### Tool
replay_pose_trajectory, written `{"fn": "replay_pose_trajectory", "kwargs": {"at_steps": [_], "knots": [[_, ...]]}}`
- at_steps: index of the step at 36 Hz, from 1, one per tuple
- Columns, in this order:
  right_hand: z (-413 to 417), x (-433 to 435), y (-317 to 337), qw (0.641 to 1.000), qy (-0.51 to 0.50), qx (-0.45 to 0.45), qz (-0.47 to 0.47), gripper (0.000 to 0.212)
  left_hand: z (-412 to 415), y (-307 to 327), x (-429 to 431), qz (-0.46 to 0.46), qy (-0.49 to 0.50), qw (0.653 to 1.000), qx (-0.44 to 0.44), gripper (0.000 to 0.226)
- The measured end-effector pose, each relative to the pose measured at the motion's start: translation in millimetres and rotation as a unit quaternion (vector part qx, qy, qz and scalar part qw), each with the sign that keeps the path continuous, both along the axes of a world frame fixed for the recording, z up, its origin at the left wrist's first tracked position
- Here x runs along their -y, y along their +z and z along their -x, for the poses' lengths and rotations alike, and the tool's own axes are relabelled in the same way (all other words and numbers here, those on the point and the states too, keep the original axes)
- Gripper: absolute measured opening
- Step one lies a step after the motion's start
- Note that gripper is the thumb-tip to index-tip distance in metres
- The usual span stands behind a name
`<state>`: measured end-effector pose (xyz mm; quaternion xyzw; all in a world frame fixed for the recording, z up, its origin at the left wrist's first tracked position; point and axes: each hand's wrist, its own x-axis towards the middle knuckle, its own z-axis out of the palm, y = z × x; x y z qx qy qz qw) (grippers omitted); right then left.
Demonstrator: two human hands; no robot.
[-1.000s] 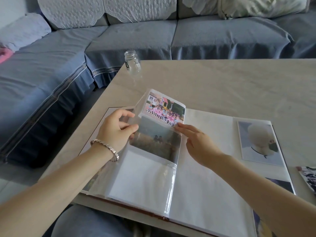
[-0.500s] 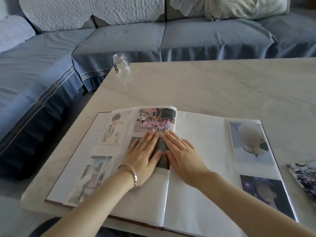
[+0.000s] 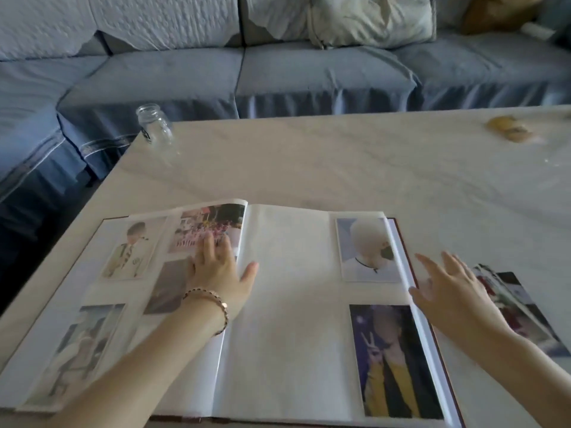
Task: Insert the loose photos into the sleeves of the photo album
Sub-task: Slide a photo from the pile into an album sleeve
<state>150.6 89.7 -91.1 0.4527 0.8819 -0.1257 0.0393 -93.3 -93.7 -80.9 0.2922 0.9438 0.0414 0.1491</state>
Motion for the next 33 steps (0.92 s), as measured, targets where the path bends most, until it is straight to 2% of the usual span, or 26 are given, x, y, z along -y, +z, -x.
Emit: {"fn": "replay_pose_trajectory", "kwargs": {"at_steps": [4, 6, 8, 12, 15, 18, 19, 21, 23, 25, 27, 28, 30, 33], "knots": [[-26.3, -8.8, -9.0, 0.997, -0.066, 0.039, 0.004, 0.055, -29.7, 2.2, -21.2, -0.105, -0.161, 0.981, -0.022, 0.055], [-34.3, -11.2, -15.2, 0.995, -0.055, 0.080, -0.002, 0.057, -44.6, 5.7, -29.3, -0.144, -0.196, 0.970, 0.001, 0.040], [-37.8, -13.3, -18.8, 0.995, -0.045, 0.090, -0.016, 0.050, -57.9, 10.6, -35.0, -0.167, -0.202, 0.965, 0.018, 0.026], [-39.5, -16.8, -19.1, 0.995, -0.047, 0.089, -0.029, 0.029, -73.3, 14.0, -45.3, -0.194, -0.187, 0.963, 0.031, 0.020], [-40.0, -18.0, -11.8, 0.993, -0.036, 0.109, -0.026, 0.021, -79.3, 13.2, -51.2, -0.195, -0.191, 0.960, 0.065, 0.016], [-40.8, -17.5, 2.8, 0.991, -0.030, 0.120, -0.050, 0.023, -85.4, 12.5, -56.7, -0.213, -0.188, 0.954, 0.097, 0.011], [-40.5, -15.4, 9.4, 0.991, -0.033, 0.104, -0.072, 0.024, -87.6, 12.4, -59.0, -0.222, -0.177, 0.951, 0.119, 0.012], [-40.4, -10.4, 20.3, 0.988, -0.020, 0.004, -0.152, 0.024, -92.9, 13.8, -64.7, -0.248, -0.132, 0.939, 0.198, 0.015], [-40.0, -5.5, 22.4, 0.959, 0.024, -0.155, -0.238, 0.031, -100.9, 22.1, -70.9, -0.267, -0.053, 0.907, 0.322, 0.022], [-34.1, 1.7, 19.5, 0.903, 0.119, -0.291, -0.293, 0.023, -107.0, 33.7, -76.5, -0.260, 0.042, 0.845, 0.465, 0.034], [-24.6, 10.8, 21.6, 0.885, 0.192, -0.325, -0.273, 0.023, -110.1, 43.4, -78.6, -0.248, 0.101, 0.771, 0.578, 0.046], [-19.9, 15.1, 21.4, 0.881, 0.225, -0.331, -0.255, 0.026, -110.5, 46.5, -78.6, -0.247, 0.106, 0.745, 0.610, 0.049], [-9.7, 22.4, 22.1, 0.876, 0.284, -0.324, -0.217, 0.029, -108.5, 49.2, -77.2, -0.267, 0.098, 0.724, 0.629, 0.042], [4.3, 30.5, 18.1, 0.875, 0.340, -0.297, -0.176, 0.032, -101.0, 49.3, -71.6, -0.324, 0.132, 0.709, 0.613, 0.022]]}}
